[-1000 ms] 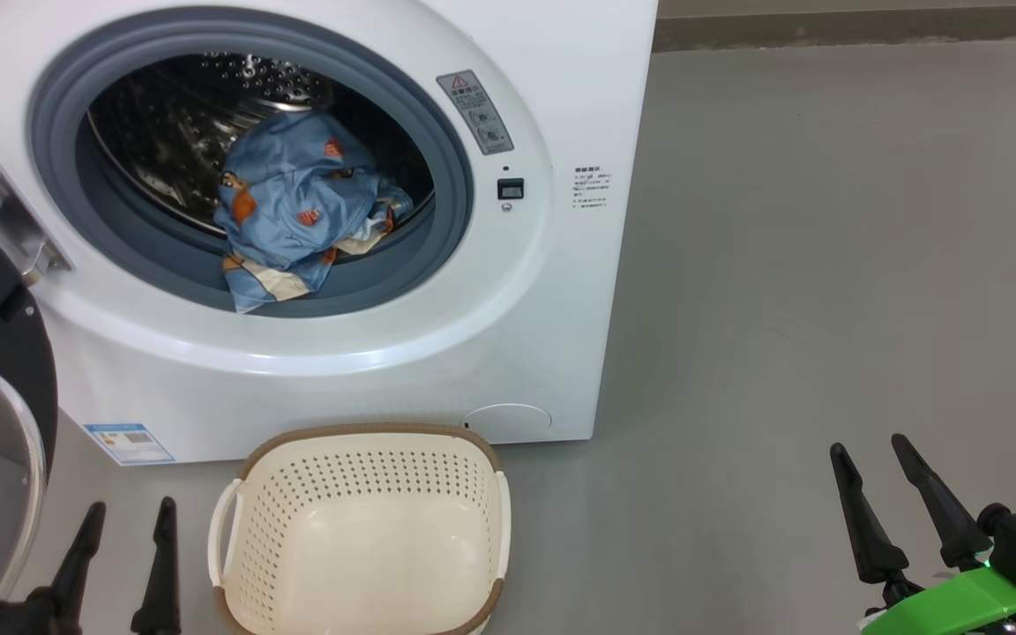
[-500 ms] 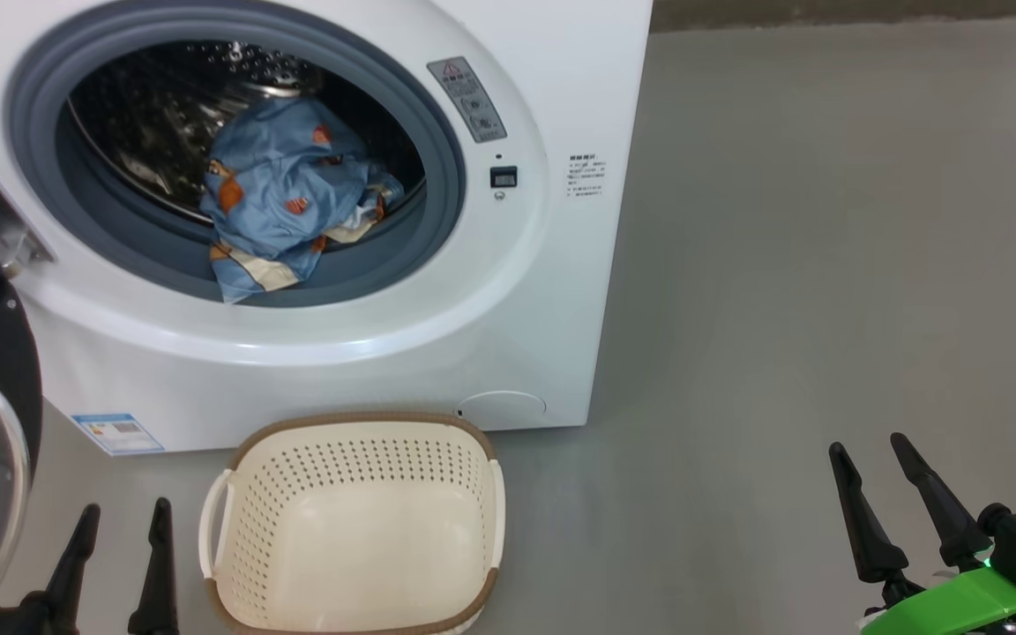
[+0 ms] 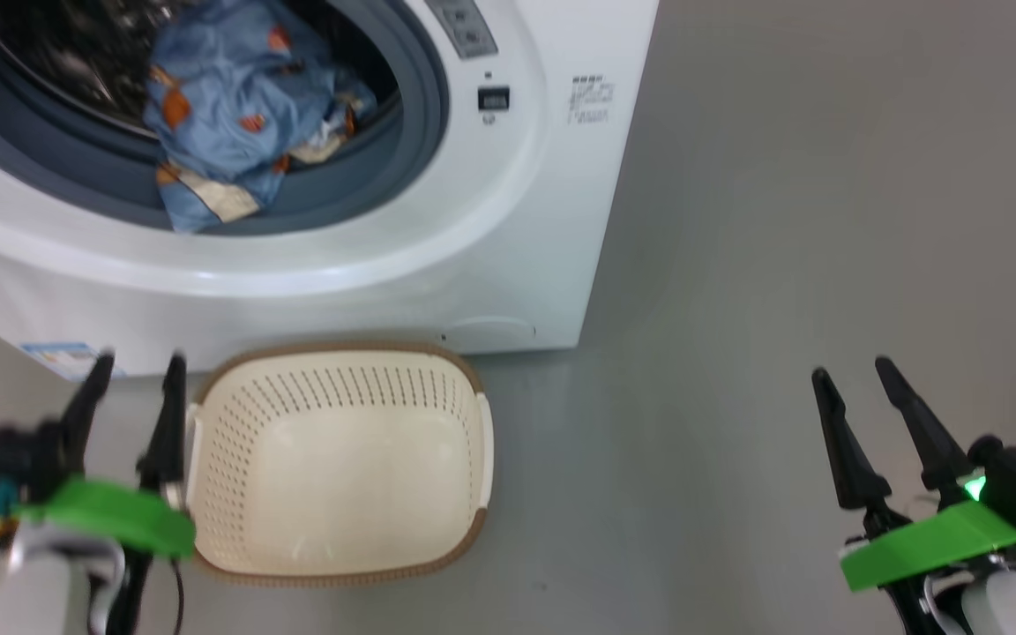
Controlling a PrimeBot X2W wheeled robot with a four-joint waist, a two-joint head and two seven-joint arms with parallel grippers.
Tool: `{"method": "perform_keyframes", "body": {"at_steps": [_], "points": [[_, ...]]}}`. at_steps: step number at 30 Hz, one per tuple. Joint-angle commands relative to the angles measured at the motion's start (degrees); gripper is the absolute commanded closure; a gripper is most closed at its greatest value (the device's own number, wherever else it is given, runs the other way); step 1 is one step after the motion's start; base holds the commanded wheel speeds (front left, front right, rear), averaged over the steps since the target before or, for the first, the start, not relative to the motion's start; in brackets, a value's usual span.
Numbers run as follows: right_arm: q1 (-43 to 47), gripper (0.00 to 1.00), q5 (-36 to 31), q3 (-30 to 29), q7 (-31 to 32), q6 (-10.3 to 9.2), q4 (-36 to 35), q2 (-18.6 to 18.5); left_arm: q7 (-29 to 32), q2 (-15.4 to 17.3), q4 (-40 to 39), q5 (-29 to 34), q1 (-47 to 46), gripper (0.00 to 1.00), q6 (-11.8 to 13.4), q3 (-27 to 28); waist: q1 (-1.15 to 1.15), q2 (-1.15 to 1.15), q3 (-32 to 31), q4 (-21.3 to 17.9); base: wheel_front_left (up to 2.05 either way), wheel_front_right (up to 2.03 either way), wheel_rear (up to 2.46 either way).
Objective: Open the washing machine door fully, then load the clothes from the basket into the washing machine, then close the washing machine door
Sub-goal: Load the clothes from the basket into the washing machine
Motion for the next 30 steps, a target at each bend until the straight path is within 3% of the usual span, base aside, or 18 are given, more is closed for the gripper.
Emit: {"method": "perform_keyframes", "body": {"at_steps": [1, 15, 30], "points": [[-2.06, 0.00, 0.33, 1.34, -0.47, 0.25, -1.44, -0.68, 0.43, 2.74, 0.68, -0.51, -4.72, 0.00, -0.20, 0.67, -0.01, 0.00, 5.16, -0.36, 0.00, 0.00, 0.00], [-9.66, 0.00, 0.24, 2.84, -0.47, 0.25, -1.78, 0.10, 4.46, 9.59, 20.83, -1.40, -31.18, 0.00, -0.20, -12.86, -0.01, 0.00, 15.72, -2.14, 0.00, 0.00, 0.00], [-11.89, 0.00, 0.31, 4.00, -0.47, 0.25, -1.74, 0.14, 3.05, 11.95, 34.54, 0.10, -47.28, 0.00, -0.20, -21.92, -0.01, 0.00, 18.62, -2.89, 0.00, 0.00, 0.00]]}}
